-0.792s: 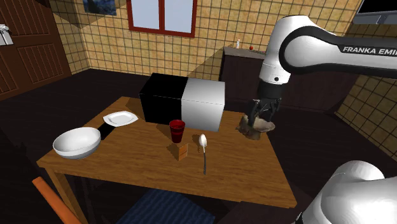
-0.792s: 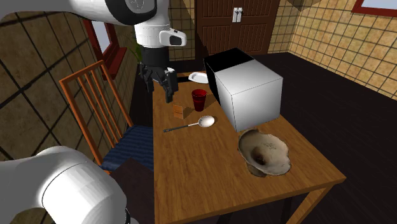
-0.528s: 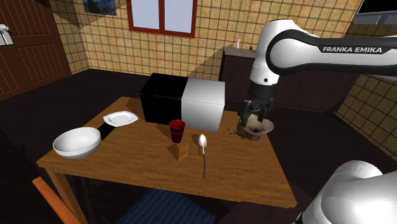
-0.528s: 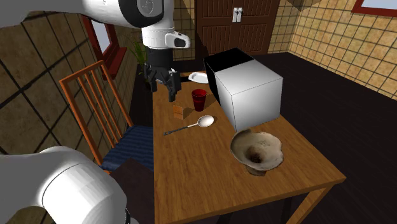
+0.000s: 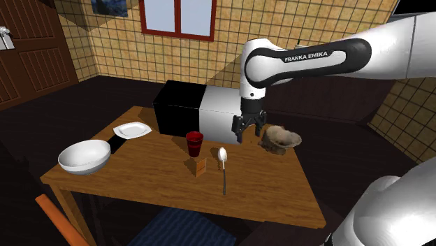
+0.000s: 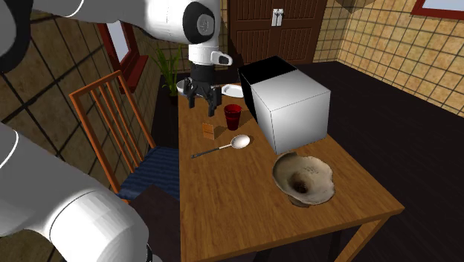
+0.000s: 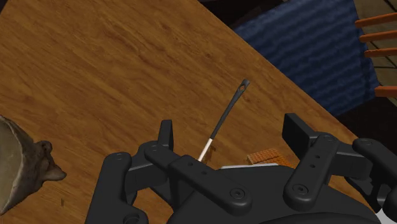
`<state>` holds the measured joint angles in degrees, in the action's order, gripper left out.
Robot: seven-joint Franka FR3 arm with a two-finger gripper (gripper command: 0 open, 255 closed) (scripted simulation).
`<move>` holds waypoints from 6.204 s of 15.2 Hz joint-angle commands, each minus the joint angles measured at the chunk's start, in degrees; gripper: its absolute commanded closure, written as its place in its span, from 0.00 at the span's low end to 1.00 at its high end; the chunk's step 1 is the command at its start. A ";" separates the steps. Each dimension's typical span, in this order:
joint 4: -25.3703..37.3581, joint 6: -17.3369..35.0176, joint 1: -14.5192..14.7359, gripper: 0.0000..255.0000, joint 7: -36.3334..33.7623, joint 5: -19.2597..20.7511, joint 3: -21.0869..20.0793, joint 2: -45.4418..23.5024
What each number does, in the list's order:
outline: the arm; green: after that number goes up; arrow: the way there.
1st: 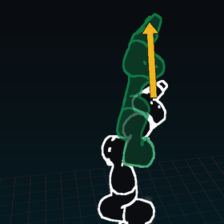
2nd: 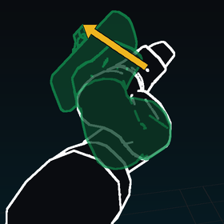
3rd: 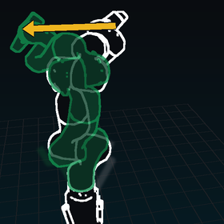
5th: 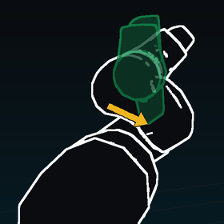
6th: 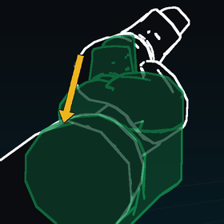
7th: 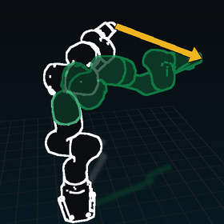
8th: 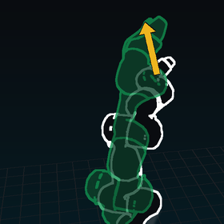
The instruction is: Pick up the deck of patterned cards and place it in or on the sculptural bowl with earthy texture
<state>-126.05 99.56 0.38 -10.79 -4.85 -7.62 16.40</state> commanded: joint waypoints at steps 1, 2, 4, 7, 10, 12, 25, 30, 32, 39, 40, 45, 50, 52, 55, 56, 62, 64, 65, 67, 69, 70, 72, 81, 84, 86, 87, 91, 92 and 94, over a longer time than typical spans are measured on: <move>3.78 -0.06 0.35 0.00 -0.45 0.21 -0.74 -5.43; 5.67 -0.05 0.52 0.00 -0.66 0.39 -1.07 -8.17; 9.67 -0.25 0.92 0.00 -1.12 0.83 -1.67 -13.65; 16.21 -1.11 1.68 0.00 -1.83 1.64 -2.45 -21.88; 23.50 -2.65 2.67 0.00 -2.52 2.57 -3.03 -30.18; 28.85 -4.09 3.48 0.00 -2.92 3.21 -3.30 -35.80; 40.15 -4.44 6.28 0.00 -3.61 4.78 -3.71 -51.65; 39.61 -3.97 6.27 0.00 -3.60 4.77 -3.72 -51.58; 39.61 -3.97 6.27 0.00 -3.60 4.77 -3.72 -51.58; 39.61 -3.97 6.27 1.00 -3.60 4.77 -3.71 -51.58; 39.61 -3.97 6.27 1.00 -3.60 4.77 -3.71 -51.58; 40.08 -5.13 6.22 1.00 -3.65 4.67 -3.79 -50.88; 41.61 -8.15 6.15 1.00 -3.78 4.42 -3.94 -49.36; 42.32 -9.39 6.12 1.00 -3.84 4.33 -4.00 -48.82; 43.51 -11.30 6.10 1.00 -3.94 4.20 -4.08 -48.09; 43.94 -11.95 6.10 1.00 -3.97 4.16 -4.11 -47.86; 46.90 -15.97 6.10 1.00 -4.21 3.94 -4.25 -46.78; 48.05 -17.36 6.12 1.00 -4.31 3.88 -4.29 -46.52; 48.65 -18.07 6.13 1.00 -4.35 3.85 -4.32 -46.41; 49.92 -19.51 6.16 1.00 -4.46 3.80 -4.35 -46.24; 51.28 -20.97 6.20 1.00 -4.57 3.76 -4.39 -46.12; 51.99 -21.72 6.23 1.00 -4.62 3.74 -4.41 -46.09; 53.50 -23.24 6.28 1.00 -4.75 3.71 -4.45 -46.07; 61.86 -30.67 6.72 1.00 -5.42 3.67 -4.59 -46.95; 65.41 -33.46 6.96 1.00 -5.70 3.71 -4.63 -47.72; 63.88 -33.44 5.98 1.00 -4.53 3.82 -4.36 -46.30; 61.73 -32.87 4.96 1.00 -3.28 3.95 -4.07 -44.80; 54.92 -31.26 1.17 1.00 1.79 4.72 -2.71 -39.86; 53.58 -30.99 0.29 1.00 3.07 4.96 -2.32 -38.85; 51.25 -30.53 -1.44 1.00 5.65 5.53 -1.52 -37.03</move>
<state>-73.77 68.58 -0.38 -6.28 0.41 -9.45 -21.19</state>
